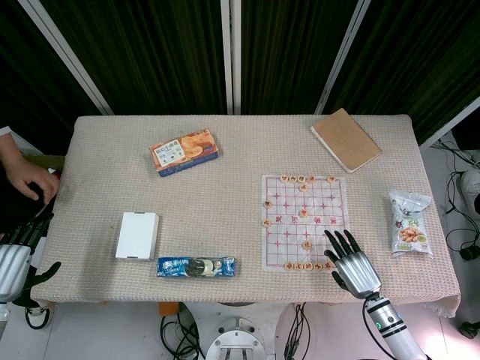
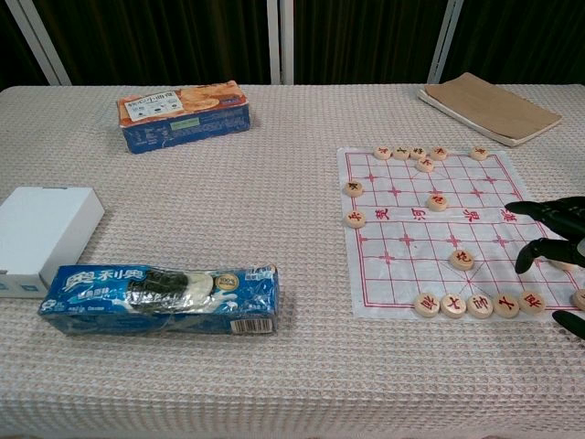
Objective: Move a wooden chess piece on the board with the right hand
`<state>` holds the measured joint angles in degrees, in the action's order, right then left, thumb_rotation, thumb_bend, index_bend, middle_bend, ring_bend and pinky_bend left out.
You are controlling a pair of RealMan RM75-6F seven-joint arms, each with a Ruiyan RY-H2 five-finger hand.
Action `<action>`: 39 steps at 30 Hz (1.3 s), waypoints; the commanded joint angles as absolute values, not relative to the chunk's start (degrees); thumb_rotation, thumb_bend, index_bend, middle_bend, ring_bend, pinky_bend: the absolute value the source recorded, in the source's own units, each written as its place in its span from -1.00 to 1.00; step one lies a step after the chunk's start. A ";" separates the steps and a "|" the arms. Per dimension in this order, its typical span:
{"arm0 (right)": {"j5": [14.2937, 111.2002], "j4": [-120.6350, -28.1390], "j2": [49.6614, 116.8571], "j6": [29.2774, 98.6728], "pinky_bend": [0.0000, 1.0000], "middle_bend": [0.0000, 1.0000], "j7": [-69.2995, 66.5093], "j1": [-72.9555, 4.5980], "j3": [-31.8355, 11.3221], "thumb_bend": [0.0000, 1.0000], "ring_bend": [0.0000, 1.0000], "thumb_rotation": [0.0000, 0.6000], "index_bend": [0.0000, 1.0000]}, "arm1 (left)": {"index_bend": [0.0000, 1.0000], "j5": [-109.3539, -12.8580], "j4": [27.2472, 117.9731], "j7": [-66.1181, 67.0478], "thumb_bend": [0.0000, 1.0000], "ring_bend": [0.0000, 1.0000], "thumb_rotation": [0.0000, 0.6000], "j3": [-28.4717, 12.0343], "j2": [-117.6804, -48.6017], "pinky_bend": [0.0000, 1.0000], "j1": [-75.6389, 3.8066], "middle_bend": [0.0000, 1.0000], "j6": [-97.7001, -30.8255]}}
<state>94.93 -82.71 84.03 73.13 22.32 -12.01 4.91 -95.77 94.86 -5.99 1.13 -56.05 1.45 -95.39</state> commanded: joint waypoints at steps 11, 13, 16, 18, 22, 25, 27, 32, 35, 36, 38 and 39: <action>94.51 -81.96 85.20 72.64 -1.00 -1.00 22.81 -12.29 4.75 -0.35 -1.00 1.00 -0.24 | -0.83 -95.79 95.05 -5.85 -0.58 -0.82 1.00 1.23 -55.98 -0.55 1.55 -0.75 -95.47; 94.53 -81.85 85.35 72.56 -1.00 -1.00 22.88 -12.33 4.80 -0.35 -1.00 1.00 -0.23 | -0.83 -95.85 95.04 -5.90 -0.58 -0.82 1.00 1.27 -55.96 -0.55 1.58 -0.75 -95.52; 94.51 -81.66 85.58 72.48 -1.00 -1.00 22.98 -12.35 4.89 -0.35 -1.00 1.00 -0.20 | -0.83 -96.09 94.98 -5.98 -0.58 -0.82 1.00 1.25 -55.96 -0.55 1.64 -0.75 -95.84; 94.43 -81.54 85.70 72.40 -1.00 -1.00 23.10 -12.35 4.91 -0.35 -1.00 1.00 -0.18 | -0.83 -96.08 94.93 -6.08 -0.58 -0.82 1.00 1.28 -55.93 -0.55 1.67 -0.75 -95.85; 94.13 -81.53 85.85 72.12 -1.00 -1.00 23.42 -12.43 4.86 -0.35 -1.00 1.00 -0.16 | -0.83 -95.98 94.89 -6.25 -0.58 -0.82 1.00 1.24 -55.88 -0.55 1.71 -0.75 -95.92; 93.92 -81.55 85.93 72.06 -1.00 -1.00 23.59 -12.46 4.77 -0.35 -1.00 1.00 -0.15 | -0.83 -95.98 94.89 -6.17 -0.58 -0.82 1.00 1.28 -55.89 -0.55 1.67 -0.75 -95.78; 93.80 -81.60 85.93 72.00 -1.00 -1.00 23.71 -12.50 4.72 -0.35 -1.00 1.00 -0.14 | -0.83 -95.98 94.91 -6.11 -0.58 -0.82 1.00 1.27 -55.90 -0.55 1.61 -0.75 -95.66; 93.52 -81.68 86.02 71.73 -1.00 -1.00 23.73 -12.64 4.66 -0.34 -1.00 1.00 -0.10 | -0.83 -95.92 94.97 -6.01 -0.58 -0.82 1.00 1.28 -55.89 -0.55 1.59 -0.75 -95.57; 93.38 -81.72 86.04 71.56 -1.00 -1.00 23.86 -12.71 4.66 -0.33 -1.00 1.00 -0.06 | -0.83 -96.09 95.00 -5.95 -0.58 -0.82 1.00 1.31 -55.91 -0.55 1.64 -0.75 -95.72; 93.32 -81.68 86.04 71.53 -1.00 -1.00 23.99 -12.71 4.66 -0.33 -1.00 1.00 -0.02 | -0.83 -96.12 95.00 -5.92 -0.58 -0.82 1.00 1.32 -55.92 -0.55 1.64 -0.75 -95.73; 93.22 -81.67 86.05 71.70 -1.00 -1.00 24.14 -12.64 4.59 -0.31 -1.00 1.00 0.02 | -0.83 -96.07 95.01 -5.89 -0.58 -0.82 1.00 1.32 -55.93 -0.55 1.60 -0.75 -95.63; 93.28 -81.75 85.98 72.00 -1.00 -1.00 24.05 -12.59 4.53 -0.31 -1.00 1.00 0.03 | -0.83 -95.97 95.00 -5.89 -0.58 -0.82 1.00 1.30 -55.92 -0.55 1.58 -0.75 -95.55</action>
